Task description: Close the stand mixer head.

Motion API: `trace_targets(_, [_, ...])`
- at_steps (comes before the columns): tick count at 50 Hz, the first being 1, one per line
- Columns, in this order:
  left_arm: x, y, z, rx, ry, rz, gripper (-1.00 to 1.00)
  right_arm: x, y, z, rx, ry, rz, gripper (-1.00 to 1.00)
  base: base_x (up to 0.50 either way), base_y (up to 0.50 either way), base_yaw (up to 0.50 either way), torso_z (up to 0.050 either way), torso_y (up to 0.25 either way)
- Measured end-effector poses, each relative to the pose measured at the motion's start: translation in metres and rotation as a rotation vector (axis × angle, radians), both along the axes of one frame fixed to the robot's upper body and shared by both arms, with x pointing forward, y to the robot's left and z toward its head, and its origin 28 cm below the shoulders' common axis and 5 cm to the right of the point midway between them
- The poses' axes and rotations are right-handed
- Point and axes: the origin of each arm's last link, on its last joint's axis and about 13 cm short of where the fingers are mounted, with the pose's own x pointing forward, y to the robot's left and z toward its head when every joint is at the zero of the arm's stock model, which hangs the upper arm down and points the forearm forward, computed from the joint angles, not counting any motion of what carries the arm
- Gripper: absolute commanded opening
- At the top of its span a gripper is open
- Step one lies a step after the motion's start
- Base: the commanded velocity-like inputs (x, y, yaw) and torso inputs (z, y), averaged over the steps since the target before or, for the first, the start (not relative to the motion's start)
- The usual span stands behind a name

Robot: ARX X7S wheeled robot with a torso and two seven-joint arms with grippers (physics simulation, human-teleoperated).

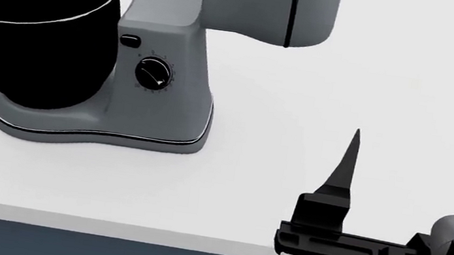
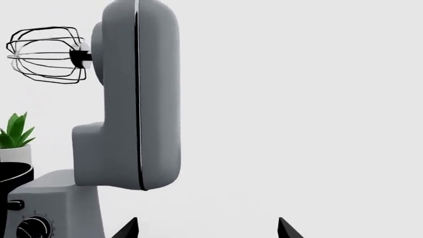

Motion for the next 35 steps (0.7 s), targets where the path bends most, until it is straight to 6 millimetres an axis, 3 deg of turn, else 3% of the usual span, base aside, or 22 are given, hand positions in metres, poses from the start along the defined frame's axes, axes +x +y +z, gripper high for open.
trace_targets(30, [-0.014,0.001,0.015,0.016,-0.031,0.007,1.0,-0.012,-0.01,0.011,-0.035,-0.042,-0.037,1.0,0.35,0.01,0.0,0.0,0.0])
trace_targets(35, [-0.015,0.0,0.018,0.019,-0.039,0.005,1.0,-0.015,-0.011,0.015,-0.034,-0.053,-0.035,1.0,0.06,0.0,0.0,0.0,0.003])
